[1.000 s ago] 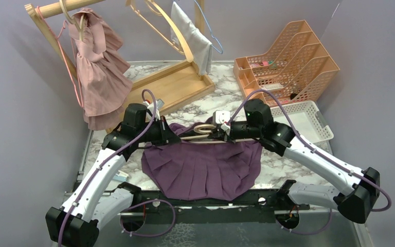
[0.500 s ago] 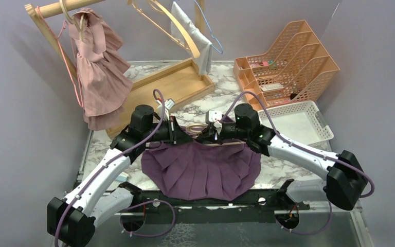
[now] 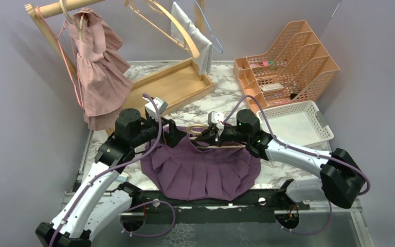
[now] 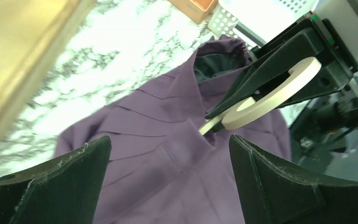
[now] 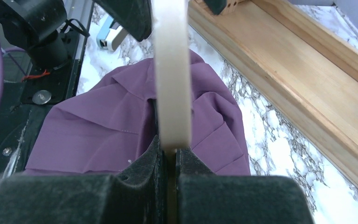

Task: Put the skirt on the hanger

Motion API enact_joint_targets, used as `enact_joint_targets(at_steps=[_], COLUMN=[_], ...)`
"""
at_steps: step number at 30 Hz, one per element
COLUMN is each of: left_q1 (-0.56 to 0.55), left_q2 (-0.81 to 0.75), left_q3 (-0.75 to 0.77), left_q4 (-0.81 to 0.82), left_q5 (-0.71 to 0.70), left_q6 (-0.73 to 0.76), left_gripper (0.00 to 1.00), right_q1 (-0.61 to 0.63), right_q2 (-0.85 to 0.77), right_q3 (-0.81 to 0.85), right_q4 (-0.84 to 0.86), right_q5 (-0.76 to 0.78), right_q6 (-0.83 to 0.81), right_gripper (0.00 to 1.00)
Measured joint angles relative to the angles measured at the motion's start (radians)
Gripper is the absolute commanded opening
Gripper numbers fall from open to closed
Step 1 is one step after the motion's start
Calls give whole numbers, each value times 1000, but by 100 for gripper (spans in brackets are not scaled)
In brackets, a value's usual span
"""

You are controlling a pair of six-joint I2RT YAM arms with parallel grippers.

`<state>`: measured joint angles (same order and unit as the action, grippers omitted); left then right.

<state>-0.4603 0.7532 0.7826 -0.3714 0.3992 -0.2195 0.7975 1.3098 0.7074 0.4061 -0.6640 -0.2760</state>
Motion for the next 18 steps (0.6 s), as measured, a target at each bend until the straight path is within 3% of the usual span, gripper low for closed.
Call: enact_joint_targets(at_steps=[4,9,14,18], left_q1=[0,0,0,0], left_q2=[-1,6,61,144], left_q3=[45,52,52,58], left_q4=[-48,-118,-149,-156], left_q5=[-13,92,191,220], left_q6=[180,405,540,618], left_gripper=[91,82,66,61], right_q1=[0,0,0,0], right_q2=[-3,-12,-23,-28], right_q3=[-18,-19,-14,7], right_q4=[58,83,75,55], right_q5=[-1,-3,-22,-59], right_q6=[35,59,63,66], right_gripper=[1,1,1,1])
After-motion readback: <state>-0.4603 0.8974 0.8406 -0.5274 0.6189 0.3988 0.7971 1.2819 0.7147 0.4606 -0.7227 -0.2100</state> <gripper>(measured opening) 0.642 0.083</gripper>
